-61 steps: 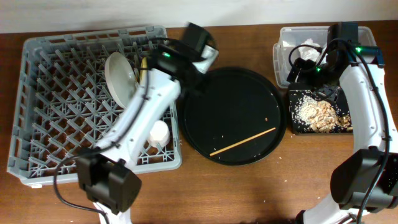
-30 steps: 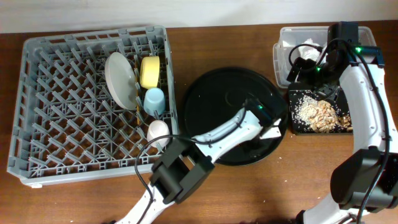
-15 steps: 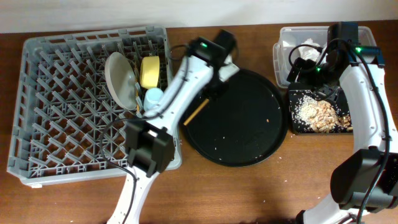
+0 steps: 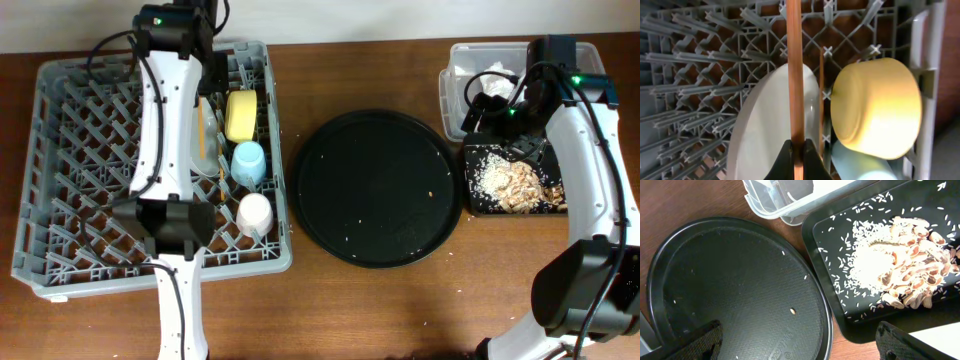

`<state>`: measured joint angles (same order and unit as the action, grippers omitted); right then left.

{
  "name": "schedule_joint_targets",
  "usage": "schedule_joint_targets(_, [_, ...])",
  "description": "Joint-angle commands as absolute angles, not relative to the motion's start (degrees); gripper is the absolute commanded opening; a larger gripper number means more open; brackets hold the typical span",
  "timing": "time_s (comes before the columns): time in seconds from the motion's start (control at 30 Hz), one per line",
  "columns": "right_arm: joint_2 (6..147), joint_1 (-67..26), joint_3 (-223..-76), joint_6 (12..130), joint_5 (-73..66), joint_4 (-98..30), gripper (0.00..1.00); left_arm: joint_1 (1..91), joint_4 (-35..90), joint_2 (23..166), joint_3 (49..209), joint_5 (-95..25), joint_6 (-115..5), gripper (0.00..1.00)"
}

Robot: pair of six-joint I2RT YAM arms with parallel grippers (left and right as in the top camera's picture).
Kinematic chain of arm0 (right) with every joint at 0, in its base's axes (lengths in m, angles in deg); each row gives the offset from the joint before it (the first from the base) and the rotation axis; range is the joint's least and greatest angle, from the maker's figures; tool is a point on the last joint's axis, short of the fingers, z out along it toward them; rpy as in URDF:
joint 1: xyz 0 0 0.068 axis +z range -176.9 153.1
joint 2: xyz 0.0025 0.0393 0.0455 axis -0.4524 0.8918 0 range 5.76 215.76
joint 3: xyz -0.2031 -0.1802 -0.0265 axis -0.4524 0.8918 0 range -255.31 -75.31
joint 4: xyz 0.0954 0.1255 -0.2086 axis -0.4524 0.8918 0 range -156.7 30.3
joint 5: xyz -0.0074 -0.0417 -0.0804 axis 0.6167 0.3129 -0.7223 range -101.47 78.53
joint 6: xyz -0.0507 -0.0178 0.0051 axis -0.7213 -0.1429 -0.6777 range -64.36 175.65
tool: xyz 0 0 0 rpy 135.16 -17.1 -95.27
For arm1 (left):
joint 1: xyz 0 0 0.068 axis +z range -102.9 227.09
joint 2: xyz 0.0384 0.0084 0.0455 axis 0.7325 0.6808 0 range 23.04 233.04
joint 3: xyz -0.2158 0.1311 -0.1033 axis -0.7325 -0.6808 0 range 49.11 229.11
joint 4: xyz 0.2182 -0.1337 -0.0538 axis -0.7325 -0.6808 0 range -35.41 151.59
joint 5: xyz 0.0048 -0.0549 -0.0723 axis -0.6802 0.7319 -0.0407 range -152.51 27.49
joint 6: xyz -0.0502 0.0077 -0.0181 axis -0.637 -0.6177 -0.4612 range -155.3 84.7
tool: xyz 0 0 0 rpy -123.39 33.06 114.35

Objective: Sort waste into correct bins and load items into the dishwasher rack

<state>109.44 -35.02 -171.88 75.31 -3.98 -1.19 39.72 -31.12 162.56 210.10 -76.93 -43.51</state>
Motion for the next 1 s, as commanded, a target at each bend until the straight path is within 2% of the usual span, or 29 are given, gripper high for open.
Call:
schedule_joint_targets(0.0, [109.1, -35.2, -172.0, 75.4, -4.7, -1.1, 0.98, 40.1, -27.6, 162.9, 205.5, -77.9, -44.7, 0.04])
schedule_joint_targets(0.03, [109.1, -35.2, -172.0, 75.4, -4.7, -1.1, 0.98, 40.1, -27.4, 162.9, 205.5, -78.0, -44.7, 0.24])
schedule_joint_targets(0.07, [109.1, -35.2, -172.0, 75.4, -4.7, -1.1, 0.98, 40.1, -27.4, 162.9, 205.5, -78.0, -44.7, 0.37])
schedule_joint_targets(0.1, [109.1, -35.2, -172.0, 75.4, -4.7, -1.1, 0.98, 40.1, -27.4, 162.9, 205.5, -78.0, -44.7, 0.40])
schedule_joint_targets(0.23, [109.1, -35.2, -172.0, 75.4, -4.7, -1.1, 0.98, 40.1, -27.4, 162.9, 205.5, -77.1, -44.7, 0.45])
schedule_joint_targets(0.3, [109.1, -35.2, -172.0, 75.4, -4.7, -1.1, 0.99, 40.0, -27.7, 162.7, 205.7, -73.2, -44.6, 0.51])
schedule_joint_targets(0.53, [108.7, -35.1, -172.0, 74.3, -4.2, 0.3, 0.98, 34.6, -29.3, 150.5, 206.2, -71.3, -43.4, 0.53])
schedule_joint_targets(0.67, [101.0, -34.0, -172.0, 70.4, -4.5, 1.5, 0.99, 31.2, -30.9, 148.4, 206.2, -71.3, -43.4, 0.57])
schedule_joint_targets(0.7, [96.9, -34.0, -172.0, 69.3, -4.5, 1.7, 0.99, 30.7, -30.9, 148.4, 206.2, -71.3, -43.4, 0.61])
schedule_joint_targets(0.73, [92.2, -34.0, -172.0, 69.2, -4.5, 2.1, 0.98, 30.3, -30.9, 148.4, 206.2, -71.3, -43.4, 0.86])
schedule_joint_targets(0.77, [89.0, -34.0, -172.0, 68.0, -4.5, 2.2, 0.98, 30.3, -30.9, 148.4, 206.2, -71.3, -43.4, 0.99])
schedule_joint_targets(0.97, [75.3, -34.0, -172.0, 65.4, -4.7, 4.1, 0.99, 30.3, -30.9, 148.4, 206.2, -71.3, -43.4, 0.99])
